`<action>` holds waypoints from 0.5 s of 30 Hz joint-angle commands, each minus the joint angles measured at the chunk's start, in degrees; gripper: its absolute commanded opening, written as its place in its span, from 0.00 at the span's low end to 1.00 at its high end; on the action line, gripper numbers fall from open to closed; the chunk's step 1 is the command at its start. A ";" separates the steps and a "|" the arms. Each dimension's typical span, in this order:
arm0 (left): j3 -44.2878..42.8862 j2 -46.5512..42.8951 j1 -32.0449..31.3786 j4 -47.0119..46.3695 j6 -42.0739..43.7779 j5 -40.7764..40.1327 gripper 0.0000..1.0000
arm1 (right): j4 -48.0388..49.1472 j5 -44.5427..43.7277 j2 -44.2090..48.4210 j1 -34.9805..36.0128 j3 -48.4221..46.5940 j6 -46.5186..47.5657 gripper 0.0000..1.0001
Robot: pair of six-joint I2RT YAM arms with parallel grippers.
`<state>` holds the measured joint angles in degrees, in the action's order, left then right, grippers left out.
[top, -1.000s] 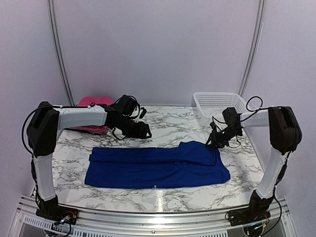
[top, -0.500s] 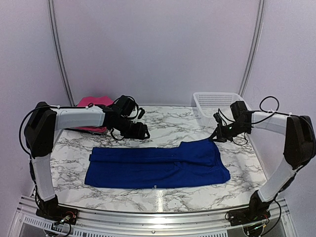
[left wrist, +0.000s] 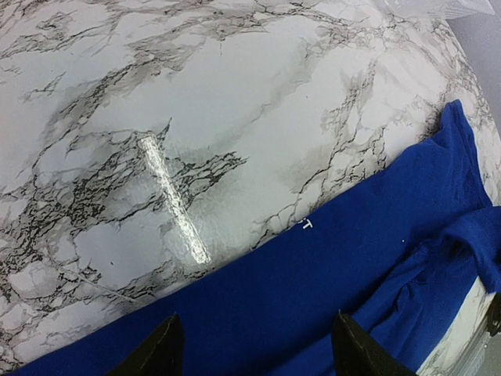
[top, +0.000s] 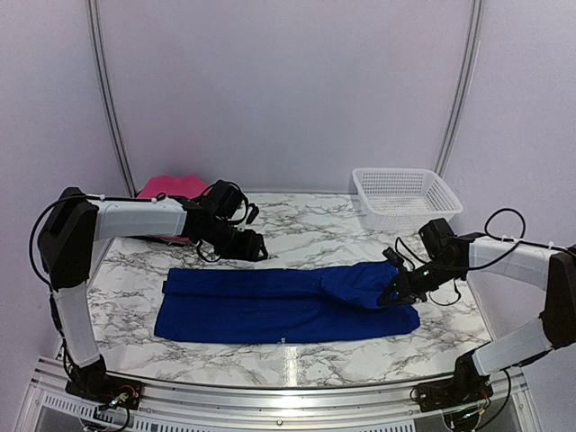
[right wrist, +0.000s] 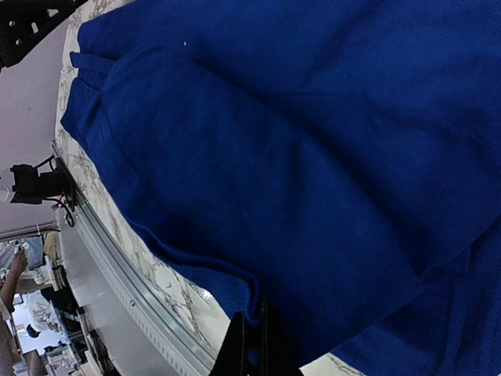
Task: Fold and stack the mixed laundry pile
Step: Adjust the rectangle-folded T-shirt at the center of the board.
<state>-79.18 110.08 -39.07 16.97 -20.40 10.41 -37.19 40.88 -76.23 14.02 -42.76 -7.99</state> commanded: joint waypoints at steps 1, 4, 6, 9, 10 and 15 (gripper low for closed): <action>1.78 -3.48 -0.39 -1.01 -0.29 -0.78 0.66 | -3.73 2.89 2.15 0.84 2.49 -2.67 0.00; 2.74 -4.18 -0.38 -1.15 -0.39 -0.97 0.66 | -4.09 4.38 4.71 0.97 4.79 -4.57 0.00; 3.24 -4.62 -0.39 -1.15 -0.26 -1.25 0.66 | -5.46 3.86 4.80 0.98 5.15 -4.85 0.02; 3.98 -5.32 -0.39 -1.15 0.16 -1.66 0.66 | -7.53 1.98 4.62 1.03 4.44 -5.16 0.29; 4.20 -5.51 -0.39 -1.15 0.37 -1.75 0.66 | -8.31 1.29 4.81 1.00 3.63 -5.23 0.36; 5.98 -7.90 -0.39 -1.15 0.42 -2.75 0.70 | -8.57 -5.10 7.41 1.01 -4.55 -5.18 0.51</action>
<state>-74.78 106.06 -39.13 16.51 -20.38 9.28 -45.87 40.40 -71.77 14.59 -39.77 -12.51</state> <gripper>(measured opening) 0.679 0.496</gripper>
